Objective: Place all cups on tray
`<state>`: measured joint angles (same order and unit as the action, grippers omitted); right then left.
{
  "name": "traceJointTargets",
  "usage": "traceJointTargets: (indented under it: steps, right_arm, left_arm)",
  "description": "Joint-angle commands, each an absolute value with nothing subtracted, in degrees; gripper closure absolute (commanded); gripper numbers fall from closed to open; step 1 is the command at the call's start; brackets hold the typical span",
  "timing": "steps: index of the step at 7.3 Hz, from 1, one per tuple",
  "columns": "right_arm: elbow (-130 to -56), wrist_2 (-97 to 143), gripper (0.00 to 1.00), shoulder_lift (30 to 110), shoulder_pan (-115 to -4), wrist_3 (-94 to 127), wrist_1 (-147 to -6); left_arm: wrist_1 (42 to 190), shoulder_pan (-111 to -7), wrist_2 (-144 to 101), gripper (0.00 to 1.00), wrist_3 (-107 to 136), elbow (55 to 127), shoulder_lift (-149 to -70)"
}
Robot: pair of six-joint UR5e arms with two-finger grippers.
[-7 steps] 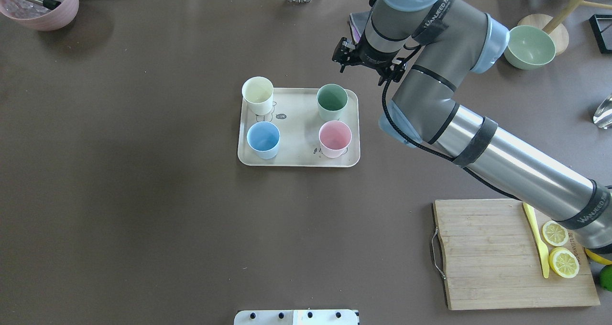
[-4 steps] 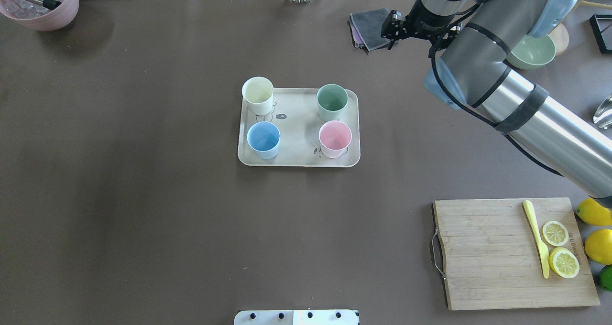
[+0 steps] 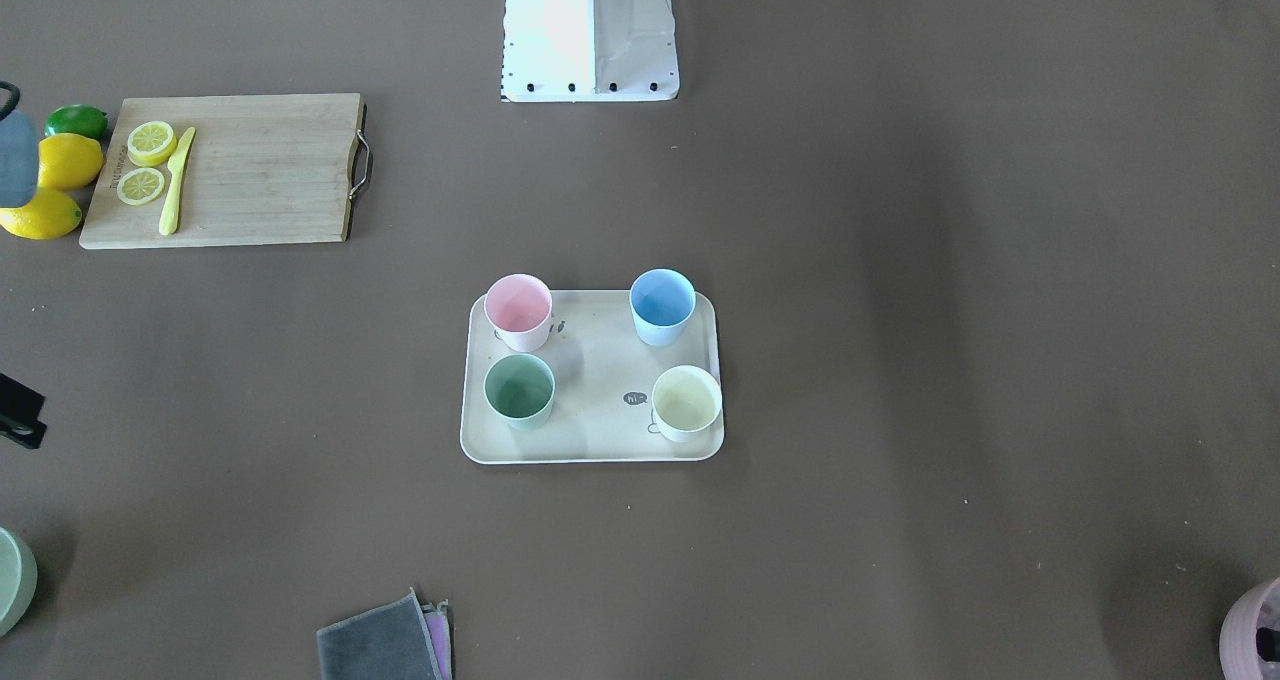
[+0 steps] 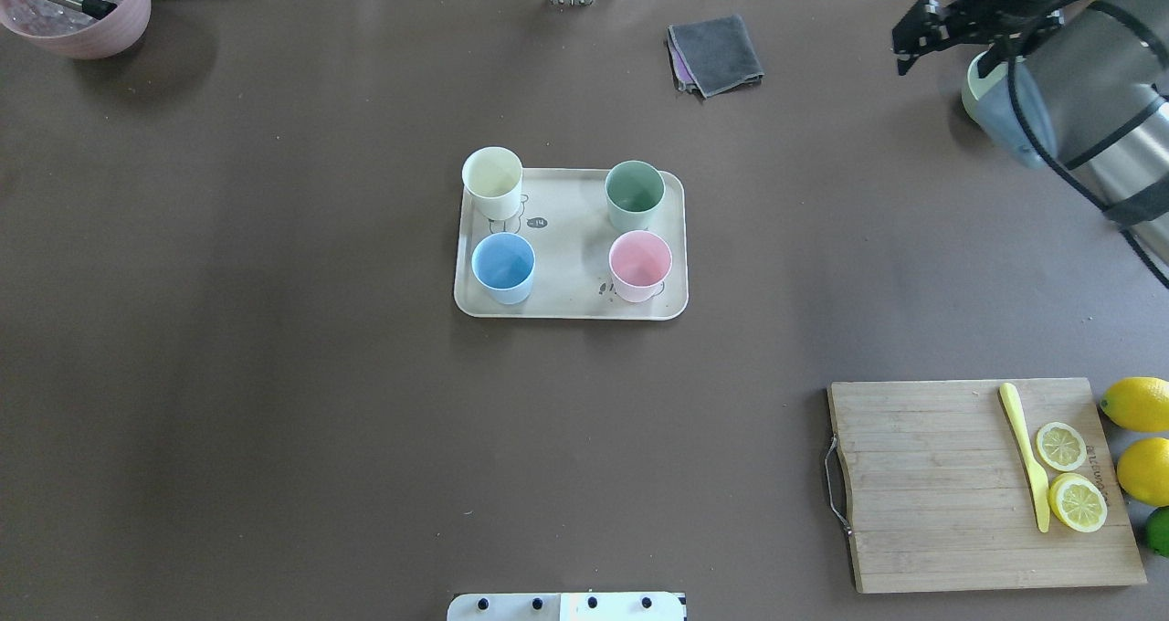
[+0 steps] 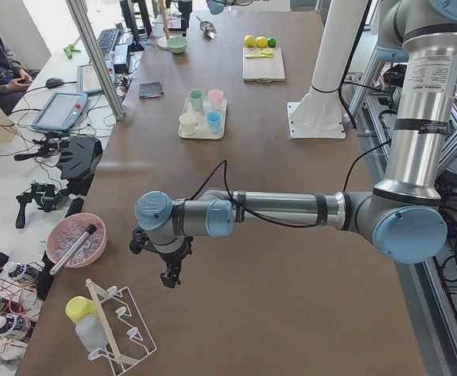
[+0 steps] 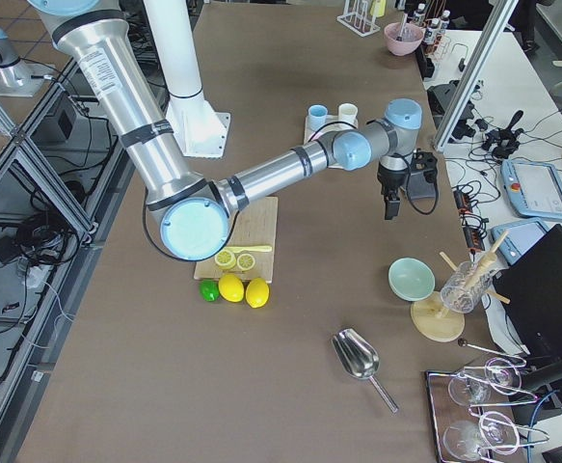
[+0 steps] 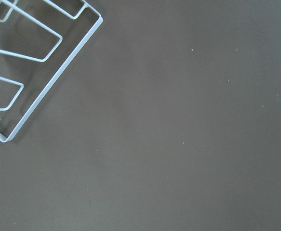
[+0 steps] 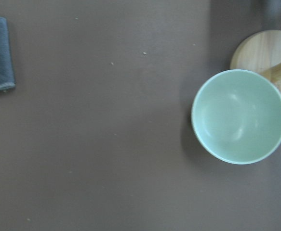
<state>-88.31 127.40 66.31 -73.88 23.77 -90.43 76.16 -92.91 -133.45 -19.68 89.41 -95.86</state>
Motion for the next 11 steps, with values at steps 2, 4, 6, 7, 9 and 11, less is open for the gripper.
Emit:
traceJointTargets:
  steps: [2, 4, 6, 7, 9, 11]
  right_arm:
    - [-88.24, 128.86, 0.00, 82.38, -82.69, 5.29, -91.06]
    - [-87.54, 128.50, 0.00, 89.01, -84.89, 6.06, -91.14]
    - [-90.24, 131.81, 0.00, 90.35, -89.79, 5.10, -91.32]
    - [-93.83, 132.62, 0.00, 92.96, -91.65, 5.01, -91.67]
    - [-102.27, 130.45, 0.00, 92.30, -89.23, 5.10, -103.36]
    - [-102.58, 128.15, 0.00, 93.16, -89.12, 5.19, -102.86]
  left_arm:
    - [70.74, -94.66, -133.24, 0.02, -22.24, 95.71, -91.77]
    - [72.60, -94.48, -133.42, 0.02, -22.06, 95.71, -91.49]
    - [72.69, -94.39, -133.50, 0.02, -22.15, 95.97, -91.49]
    - [72.69, -94.39, -133.51, 0.02, -22.15, 95.98, -91.49]
    - [72.77, -94.39, -133.51, 0.02, -22.15, 95.98, -91.49]
    - [72.77, -94.39, -133.51, 0.02, -22.15, 96.06, -91.58]
